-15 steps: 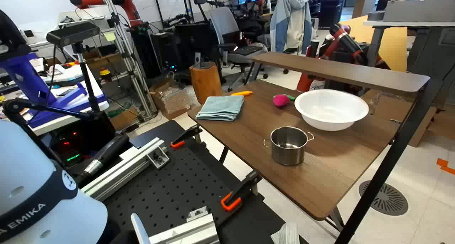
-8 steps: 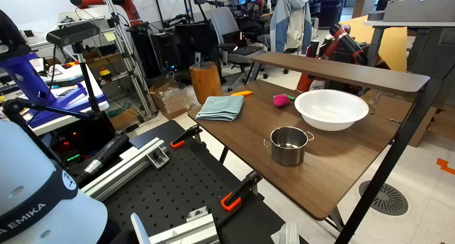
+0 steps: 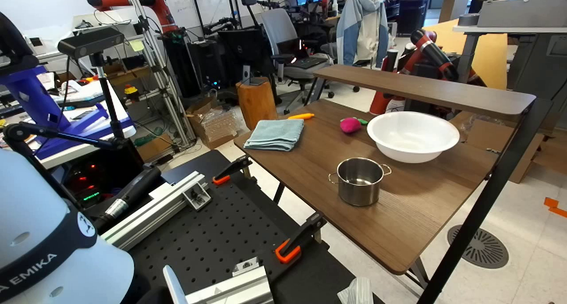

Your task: Move the fork to the right slightly near the silver bowl

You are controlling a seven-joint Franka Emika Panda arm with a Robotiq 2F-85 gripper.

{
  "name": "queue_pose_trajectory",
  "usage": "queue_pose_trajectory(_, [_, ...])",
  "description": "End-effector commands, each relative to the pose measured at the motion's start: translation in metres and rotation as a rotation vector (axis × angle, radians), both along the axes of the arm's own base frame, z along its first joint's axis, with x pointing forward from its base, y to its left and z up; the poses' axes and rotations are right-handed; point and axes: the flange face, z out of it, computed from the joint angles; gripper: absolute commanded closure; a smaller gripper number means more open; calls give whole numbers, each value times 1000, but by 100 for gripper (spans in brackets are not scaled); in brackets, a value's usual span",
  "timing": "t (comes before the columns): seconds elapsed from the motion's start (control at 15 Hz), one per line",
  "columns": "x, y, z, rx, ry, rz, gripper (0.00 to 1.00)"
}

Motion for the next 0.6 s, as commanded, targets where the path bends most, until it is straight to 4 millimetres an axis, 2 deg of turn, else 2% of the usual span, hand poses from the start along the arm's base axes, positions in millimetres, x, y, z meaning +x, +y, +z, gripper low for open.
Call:
queue_pose_trajectory(0.0, [4,7,-1,70,18,-59,0])
queue_pose_trajectory(0.27, [16,41,-12,219,28,-175,0])
queue_pose_trajectory(0.53, [46,90,-29,295,25,-314,0])
